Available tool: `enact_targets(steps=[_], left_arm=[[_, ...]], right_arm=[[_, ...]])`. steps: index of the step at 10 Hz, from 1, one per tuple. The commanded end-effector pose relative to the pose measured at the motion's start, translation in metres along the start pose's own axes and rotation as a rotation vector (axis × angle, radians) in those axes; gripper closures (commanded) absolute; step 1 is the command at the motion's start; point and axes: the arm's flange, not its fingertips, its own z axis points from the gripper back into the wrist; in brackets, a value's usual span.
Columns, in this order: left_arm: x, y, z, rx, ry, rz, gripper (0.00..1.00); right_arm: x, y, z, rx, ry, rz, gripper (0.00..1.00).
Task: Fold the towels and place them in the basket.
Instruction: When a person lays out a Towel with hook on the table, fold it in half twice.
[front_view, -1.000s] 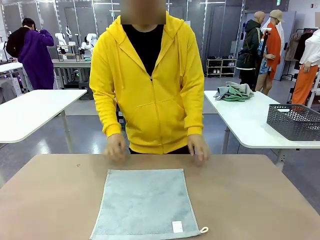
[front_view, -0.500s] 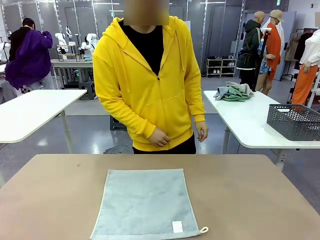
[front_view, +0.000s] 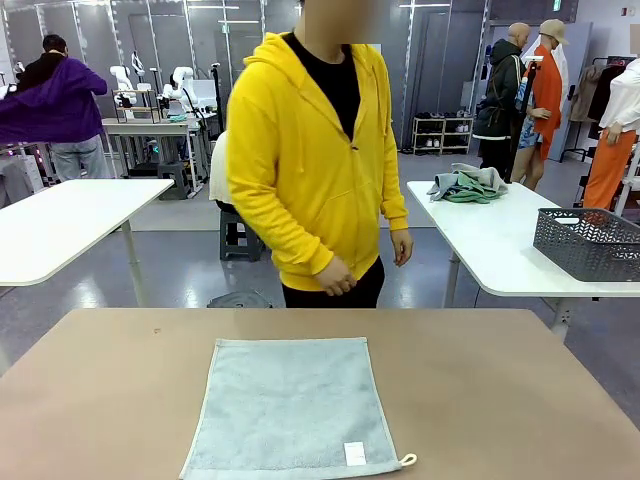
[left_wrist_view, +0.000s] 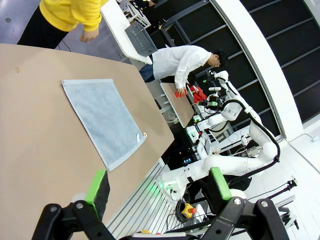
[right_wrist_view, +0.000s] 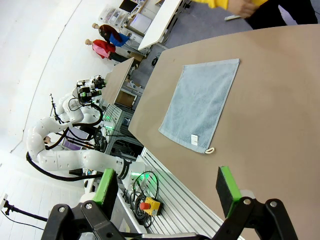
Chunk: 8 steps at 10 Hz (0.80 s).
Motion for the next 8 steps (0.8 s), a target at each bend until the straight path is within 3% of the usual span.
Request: enact_targets(steps=[1,6,8], left_arm=[[0.000,0.000,0.001,-0.016,0.000,-0.005,0.00],[0.000,0.000,0.000,0.000,0.000,0.000,0.00],[0.014,-0.033,-0.005,0.071,0.087,-0.165,0.00]], right_arm=[[0.000,0.000,0.001,0.004,-0.002,0.014,0.00],[0.000,0.000,0.000,0.000,0.000,0.000,0.00],[0.012,0.034,-0.005,-0.016,0.118,0.185,0.00]])
